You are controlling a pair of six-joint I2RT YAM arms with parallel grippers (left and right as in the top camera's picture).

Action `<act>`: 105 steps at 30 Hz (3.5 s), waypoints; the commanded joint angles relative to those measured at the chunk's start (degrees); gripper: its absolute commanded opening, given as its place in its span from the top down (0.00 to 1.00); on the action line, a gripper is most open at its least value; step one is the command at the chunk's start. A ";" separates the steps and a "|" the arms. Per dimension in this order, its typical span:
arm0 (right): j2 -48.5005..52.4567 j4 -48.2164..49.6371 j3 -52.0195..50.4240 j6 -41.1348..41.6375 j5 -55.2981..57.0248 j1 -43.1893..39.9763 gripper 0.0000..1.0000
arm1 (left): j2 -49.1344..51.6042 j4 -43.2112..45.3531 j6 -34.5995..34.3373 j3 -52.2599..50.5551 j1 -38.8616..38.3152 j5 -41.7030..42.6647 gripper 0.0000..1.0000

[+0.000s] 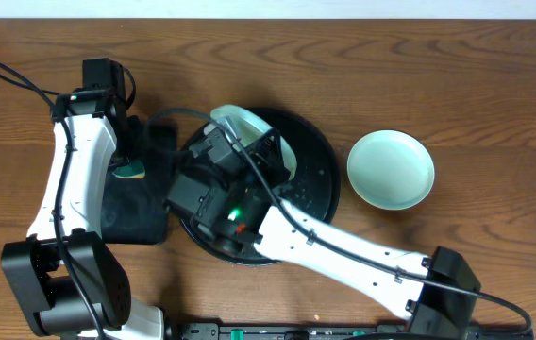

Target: Clean dirty plates on tray and stack at the side

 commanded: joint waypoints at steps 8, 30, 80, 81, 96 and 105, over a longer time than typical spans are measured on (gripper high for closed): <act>-1.86 0.76 -2.32 0.22 -52.41 -16.00 0.99 | -0.46 -0.07 -0.76 0.26 0.20 -0.11 0.93; -7.82 -9.42 -5.09 -2.93 -78.90 -66.82 0.99 | -0.46 -0.17 -0.74 0.24 0.20 -0.11 0.92; -10.19 -9.60 2.27 -10.67 -87.19 -68.46 0.01 | -6.23 -2.03 11.10 5.38 0.52 -0.13 0.23; -10.97 -10.27 3.58 -10.64 -87.19 -68.46 0.01 | -7.67 -2.01 11.10 5.38 0.52 -0.13 0.23; -33.51 -12.28 9.77 -9.81 -88.21 -68.46 0.01 | -13.86 -2.05 11.10 5.20 0.52 -0.13 0.23; -40.37 -13.66 9.77 -9.84 -88.19 -68.48 0.01 | -13.86 -2.05 11.10 5.20 0.52 -0.11 0.22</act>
